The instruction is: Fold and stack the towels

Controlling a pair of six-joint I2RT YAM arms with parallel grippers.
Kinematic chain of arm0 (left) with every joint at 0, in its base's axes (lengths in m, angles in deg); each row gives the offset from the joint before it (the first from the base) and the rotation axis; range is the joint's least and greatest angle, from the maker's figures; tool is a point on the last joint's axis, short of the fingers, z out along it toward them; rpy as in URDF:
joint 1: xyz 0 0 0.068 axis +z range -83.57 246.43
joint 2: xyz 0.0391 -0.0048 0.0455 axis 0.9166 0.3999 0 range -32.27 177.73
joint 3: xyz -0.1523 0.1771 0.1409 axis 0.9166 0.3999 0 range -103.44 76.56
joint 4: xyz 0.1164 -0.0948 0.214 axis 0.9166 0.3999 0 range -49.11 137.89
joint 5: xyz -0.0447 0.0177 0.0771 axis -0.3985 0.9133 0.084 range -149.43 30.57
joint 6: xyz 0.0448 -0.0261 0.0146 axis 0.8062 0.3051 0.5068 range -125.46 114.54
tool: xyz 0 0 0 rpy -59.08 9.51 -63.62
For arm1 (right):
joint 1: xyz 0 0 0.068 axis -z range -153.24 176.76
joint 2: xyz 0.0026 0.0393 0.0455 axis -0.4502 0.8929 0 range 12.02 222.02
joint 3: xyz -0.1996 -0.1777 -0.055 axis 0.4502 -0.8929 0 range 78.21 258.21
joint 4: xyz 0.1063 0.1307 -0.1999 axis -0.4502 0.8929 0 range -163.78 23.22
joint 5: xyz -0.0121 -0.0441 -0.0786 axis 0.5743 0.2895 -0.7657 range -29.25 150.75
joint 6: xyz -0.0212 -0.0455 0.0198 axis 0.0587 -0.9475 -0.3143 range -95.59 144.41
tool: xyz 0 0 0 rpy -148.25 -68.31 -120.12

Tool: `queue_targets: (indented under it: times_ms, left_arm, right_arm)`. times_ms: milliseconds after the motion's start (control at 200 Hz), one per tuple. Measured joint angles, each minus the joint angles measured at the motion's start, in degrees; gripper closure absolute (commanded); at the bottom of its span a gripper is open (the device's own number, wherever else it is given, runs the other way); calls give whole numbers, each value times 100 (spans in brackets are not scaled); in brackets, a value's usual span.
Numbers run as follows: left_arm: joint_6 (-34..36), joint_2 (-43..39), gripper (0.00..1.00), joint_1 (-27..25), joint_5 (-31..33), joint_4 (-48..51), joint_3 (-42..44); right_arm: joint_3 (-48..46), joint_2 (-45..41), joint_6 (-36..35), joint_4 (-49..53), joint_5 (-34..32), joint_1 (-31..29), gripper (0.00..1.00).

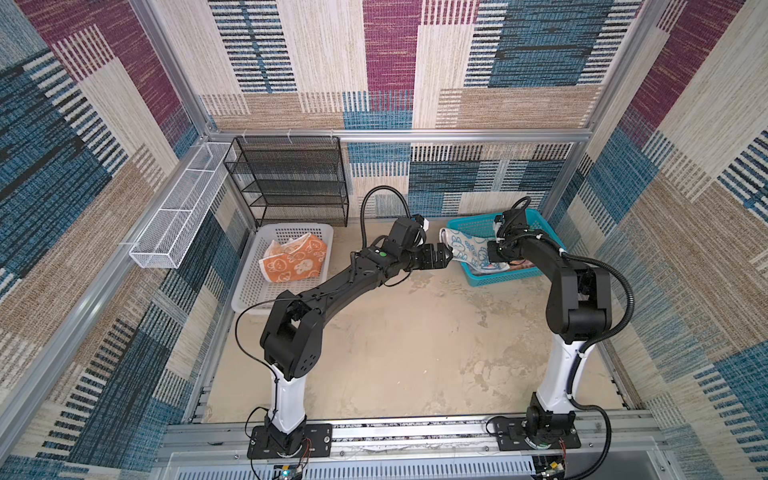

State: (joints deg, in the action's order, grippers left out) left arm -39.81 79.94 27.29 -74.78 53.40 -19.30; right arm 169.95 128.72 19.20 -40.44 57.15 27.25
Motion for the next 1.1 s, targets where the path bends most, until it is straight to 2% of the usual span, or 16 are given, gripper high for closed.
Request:
queue_targets:
  times_ms: [306, 791, 1102]
  left_arm:
    - [0, 557, 0, -4, 0, 245, -619]
    - [28, 990, 0, -13, -2, 535, -1014]
    - [149, 1270, 0, -24, -22, 614, -1480]
  right_arm:
    - [-125, -9, -734, -396, -518, 0, 100]
    - [-481, -446, -1912, -820, -531, 83, 100]
    - [-199, -708, -2247, -826, 387, 199, 100]
